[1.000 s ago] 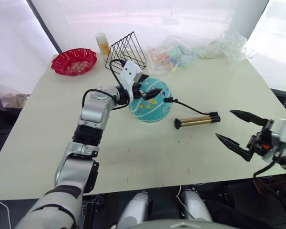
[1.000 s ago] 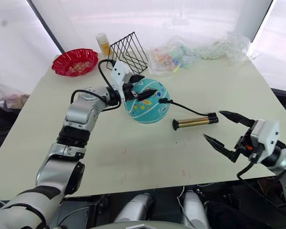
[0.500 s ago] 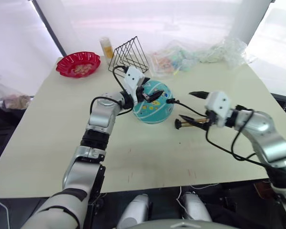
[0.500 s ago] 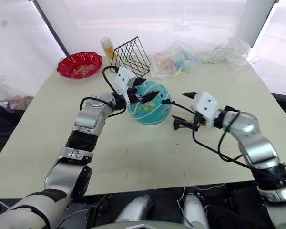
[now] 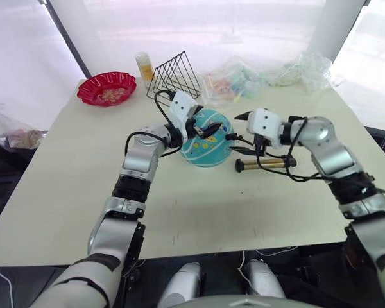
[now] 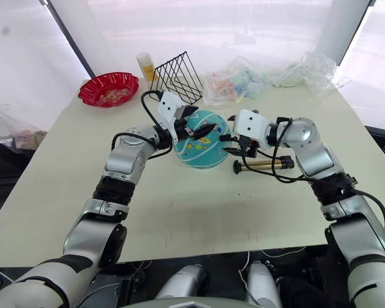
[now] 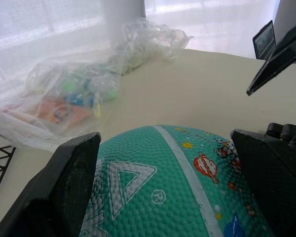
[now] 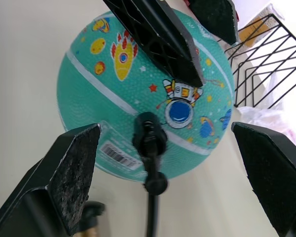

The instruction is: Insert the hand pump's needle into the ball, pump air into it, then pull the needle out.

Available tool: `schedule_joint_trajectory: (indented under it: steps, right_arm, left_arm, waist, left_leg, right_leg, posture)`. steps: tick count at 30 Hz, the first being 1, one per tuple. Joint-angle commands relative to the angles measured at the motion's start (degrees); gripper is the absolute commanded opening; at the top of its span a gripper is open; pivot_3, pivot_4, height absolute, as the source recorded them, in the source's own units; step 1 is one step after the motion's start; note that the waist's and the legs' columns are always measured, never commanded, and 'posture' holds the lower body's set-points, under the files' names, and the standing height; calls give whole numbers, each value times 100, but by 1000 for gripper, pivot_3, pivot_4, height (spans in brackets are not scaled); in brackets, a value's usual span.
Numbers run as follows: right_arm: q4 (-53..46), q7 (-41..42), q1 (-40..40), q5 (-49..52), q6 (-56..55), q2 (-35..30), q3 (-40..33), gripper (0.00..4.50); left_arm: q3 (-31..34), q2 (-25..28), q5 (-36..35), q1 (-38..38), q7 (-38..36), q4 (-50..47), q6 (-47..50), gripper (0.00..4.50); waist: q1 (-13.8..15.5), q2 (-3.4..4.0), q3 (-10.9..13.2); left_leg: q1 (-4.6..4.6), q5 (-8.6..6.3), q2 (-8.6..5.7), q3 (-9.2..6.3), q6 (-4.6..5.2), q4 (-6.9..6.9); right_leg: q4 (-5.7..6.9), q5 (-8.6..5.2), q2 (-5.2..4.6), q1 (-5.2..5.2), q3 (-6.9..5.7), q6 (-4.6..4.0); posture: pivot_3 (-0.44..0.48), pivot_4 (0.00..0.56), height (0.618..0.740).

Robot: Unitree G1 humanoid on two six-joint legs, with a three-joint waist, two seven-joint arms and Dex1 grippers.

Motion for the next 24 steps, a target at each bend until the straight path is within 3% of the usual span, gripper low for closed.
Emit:
schedule_joint_trajectory:
  steps: [1,8,10,11,12,14,17,18,19,24]
  right_arm:
    - [291,146,-248,-216,-507,59,15,4471]
    - [698,250,-412,-498,-954,136,42,4471]
    - [755,274,-429,-513,-1018,178,34,3952]
    - [772,284,-431,-499,-1034,204,22,3952]
    - [791,292,-432,-506,-1059,216,21,3301]
    - [843,293,-434,-585,-1141,213,40,2798]
    - [903,304,-413,-679,-1264,207,53,1394]
    - [916,309,-412,-693,-1284,212,46,744]
    - [920,318,-406,-672,-1273,231,24,445]
    - [901,431,-383,-616,-1349,213,-1,360]
  left_arm:
    - [-293,-83,251,335,-44,525,220,4500]
    - [-269,-93,246,352,-18,516,197,4500]
    - [-260,-96,233,363,-18,497,206,4500]
    - [-260,-95,235,366,-16,492,206,4500]
    - [-259,-95,234,369,-15,490,208,4500]
    - [-256,-95,233,377,-10,480,213,4500]
    - [-251,-95,221,398,-8,444,233,4500]
    - [-250,-95,220,400,-8,440,235,4500]
    - [-250,-94,221,404,-7,435,237,4500]
    - [-334,-75,319,447,-24,458,136,4500]
  waist:
    - [2,1,-1]
    - [-1,3,-2]
    - [-2,4,-2]
    - [-3,5,-3]
    - [-3,5,-3]
    - [-2,5,-3]
    - [-2,5,-3]
    - [-3,6,-3]
    - [-6,7,-4]
    - [-5,14,-9]
  left_leg:
    - [0,0,0,-1,0,0]
    - [0,0,0,-10,0,0]
    - [0,0,0,-15,0,0]
    - [0,0,0,-16,0,0]
    - [0,0,0,-20,0,0]
    - [0,0,0,-23,0,0]
    - [0,0,-1,-26,0,0]
    - [0,0,-1,-26,0,0]
    - [0,0,-1,-26,0,0]
    - [0,0,-1,-27,0,0]
  right_leg:
    - [1,0,0,0,-1,0]
    - [1,0,0,-1,1,0]
    - [1,0,0,-1,1,0]
    - [1,0,0,-1,1,0]
    - [1,0,0,-1,1,0]
    - [1,0,0,-1,1,0]
    - [1,0,0,-1,0,0]
    - [1,0,0,-1,0,0]
    - [1,0,0,-1,0,0]
    - [1,0,0,-1,0,0]
  posture:
    - [0,150,740]
    - [0,150,740]
    - [0,150,740]
    - [0,150,740]
    - [0,150,740]
    - [0,150,740]
    - [0,150,740]
    - [0,150,740]
    - [0,150,740]
    - [0,150,740]
